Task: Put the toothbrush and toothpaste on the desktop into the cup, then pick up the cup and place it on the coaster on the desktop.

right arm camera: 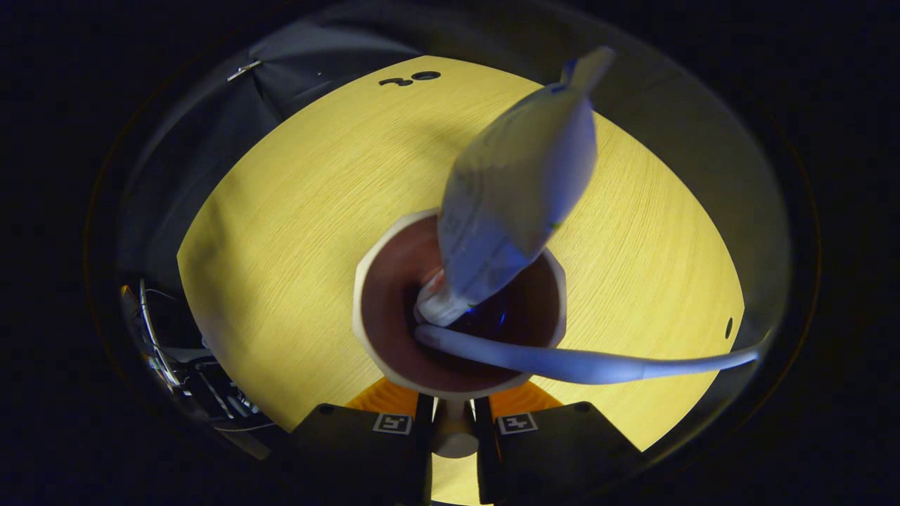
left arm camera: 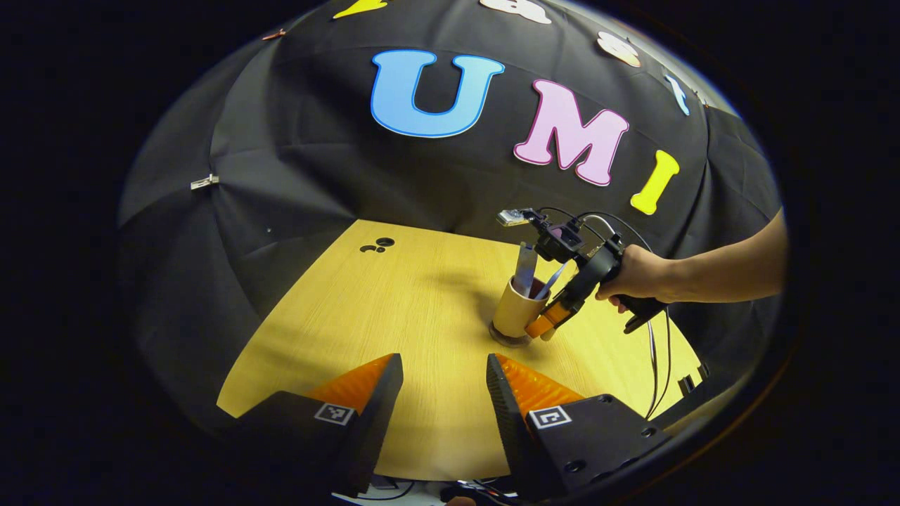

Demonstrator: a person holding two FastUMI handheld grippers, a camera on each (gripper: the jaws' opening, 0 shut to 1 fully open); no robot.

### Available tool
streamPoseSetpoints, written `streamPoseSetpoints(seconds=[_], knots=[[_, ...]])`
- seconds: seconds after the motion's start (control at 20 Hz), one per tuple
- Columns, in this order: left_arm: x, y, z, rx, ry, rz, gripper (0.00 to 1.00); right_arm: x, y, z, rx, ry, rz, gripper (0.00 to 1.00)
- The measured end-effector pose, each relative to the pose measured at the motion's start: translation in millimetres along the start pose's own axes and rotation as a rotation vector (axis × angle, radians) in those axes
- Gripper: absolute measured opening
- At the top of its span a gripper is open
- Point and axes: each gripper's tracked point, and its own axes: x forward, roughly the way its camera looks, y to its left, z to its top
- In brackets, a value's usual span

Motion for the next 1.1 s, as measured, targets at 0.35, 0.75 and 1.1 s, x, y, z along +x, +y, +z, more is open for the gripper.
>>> streamPoseSetpoints(seconds=[0.35,0.75,1.1], knots=[[-5.1,4.9,-2.2,-0.011,-0.001,0.015,0.75,8.2,3.7,-13.9,0.025,0.018,0.01,0.29],[-13.8,5.5,-4.7,-0.029,0.004,0.05,0.75,8.5,3.9,-12.0,0.004,-0.008,0.004,0.3],[-33.3,-7.0,9.1,-0.031,-0.054,0.084,0.75,5.3,-1.2,-18.2,-0.038,0.004,-0.037,0.46]])
